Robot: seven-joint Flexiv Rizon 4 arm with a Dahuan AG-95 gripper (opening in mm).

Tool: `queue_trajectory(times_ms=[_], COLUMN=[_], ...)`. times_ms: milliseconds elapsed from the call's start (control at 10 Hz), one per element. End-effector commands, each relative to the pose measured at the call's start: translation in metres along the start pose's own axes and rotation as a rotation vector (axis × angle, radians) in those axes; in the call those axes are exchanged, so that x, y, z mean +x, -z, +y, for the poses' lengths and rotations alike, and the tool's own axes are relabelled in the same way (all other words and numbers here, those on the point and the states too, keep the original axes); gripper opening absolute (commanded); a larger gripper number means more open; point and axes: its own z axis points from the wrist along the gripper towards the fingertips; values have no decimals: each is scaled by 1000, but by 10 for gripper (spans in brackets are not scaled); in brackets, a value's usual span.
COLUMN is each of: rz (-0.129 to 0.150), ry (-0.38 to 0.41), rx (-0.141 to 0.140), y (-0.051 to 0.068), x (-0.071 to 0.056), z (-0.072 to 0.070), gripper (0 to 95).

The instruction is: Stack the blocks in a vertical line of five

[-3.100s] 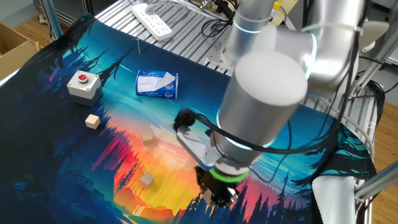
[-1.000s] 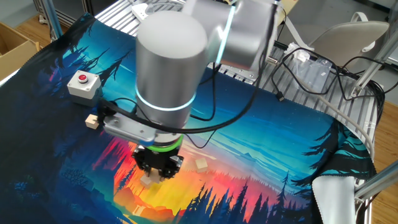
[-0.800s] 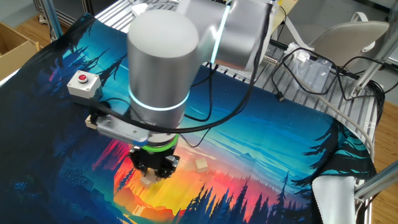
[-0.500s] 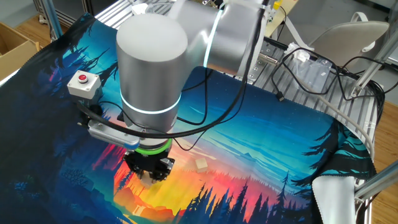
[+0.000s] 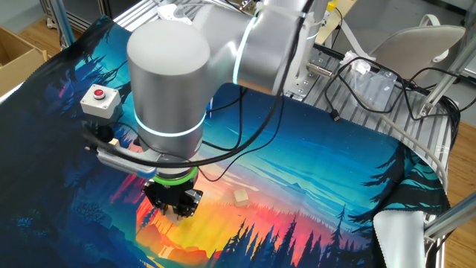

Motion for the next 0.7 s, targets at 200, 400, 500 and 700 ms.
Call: queue_trajectory(times_ms=[200,400,500,700], rz=[4,4,5,5], ry=[-16,-30,-38,-50], rx=[-2,-7,-12,-21], y=[-1,-1,-1,-2], x=[2,3,4,5], z=[-1,-3,-4,-6], gripper=[0,0,0,0])
